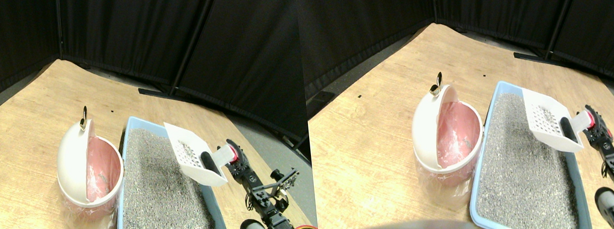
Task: Scoop (unimanual)
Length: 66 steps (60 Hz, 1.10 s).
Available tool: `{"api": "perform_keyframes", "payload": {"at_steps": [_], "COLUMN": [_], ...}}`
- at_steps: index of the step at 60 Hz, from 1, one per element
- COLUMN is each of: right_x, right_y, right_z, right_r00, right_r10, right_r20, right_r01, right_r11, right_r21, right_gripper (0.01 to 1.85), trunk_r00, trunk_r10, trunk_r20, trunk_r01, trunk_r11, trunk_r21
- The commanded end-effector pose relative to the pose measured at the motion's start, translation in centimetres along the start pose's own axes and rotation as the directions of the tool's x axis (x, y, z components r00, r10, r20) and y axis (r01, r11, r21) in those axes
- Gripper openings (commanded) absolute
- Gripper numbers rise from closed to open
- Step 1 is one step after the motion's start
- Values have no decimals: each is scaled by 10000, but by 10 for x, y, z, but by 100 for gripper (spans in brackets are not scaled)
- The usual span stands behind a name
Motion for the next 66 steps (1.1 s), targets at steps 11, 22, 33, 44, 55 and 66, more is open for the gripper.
{"api": "perform_keyframes", "payload": {"at_steps": [11, 22, 33, 44, 55, 66], "right_x": [8, 14, 18, 24, 30, 31], "right_y": [31, 51, 69, 84, 91, 101], "right_z": [17, 16, 8, -5, -12, -19], "right_r00": [9862, 9701, 9681, 9500, 9413, 9340], "right_r10": [1635, 2403, 2453, 2844, 2993, 2916], "right_r20": [245, -335, -502, -1290, -1563, -2065], "right_r01": [-1594, -2423, -2503, -3055, -3266, -3375], "right_r11": [9795, 9528, 9527, 9319, 9245, 9098], "right_r21": [-1232, -1828, -1722, -1954, -1964, -2417], "right_gripper": [6, 6, 6, 6, 6, 6], "trunk_r00": [9986, 9970, 9939, 9901, 9873, 9846], "trunk_r10": [412, 693, 1037, 1357, 1556, 1728], "trunk_r20": [319, 357, 380, 354, 306, 276], "trunk_r01": [-402, -675, -1010, -1322, -1518, -1685], "trunk_r11": [9987, 9964, 9925, 9872, 9832, 9787], "trunk_r21": [-313, -505, -690, -889, -1014, -1172]}}
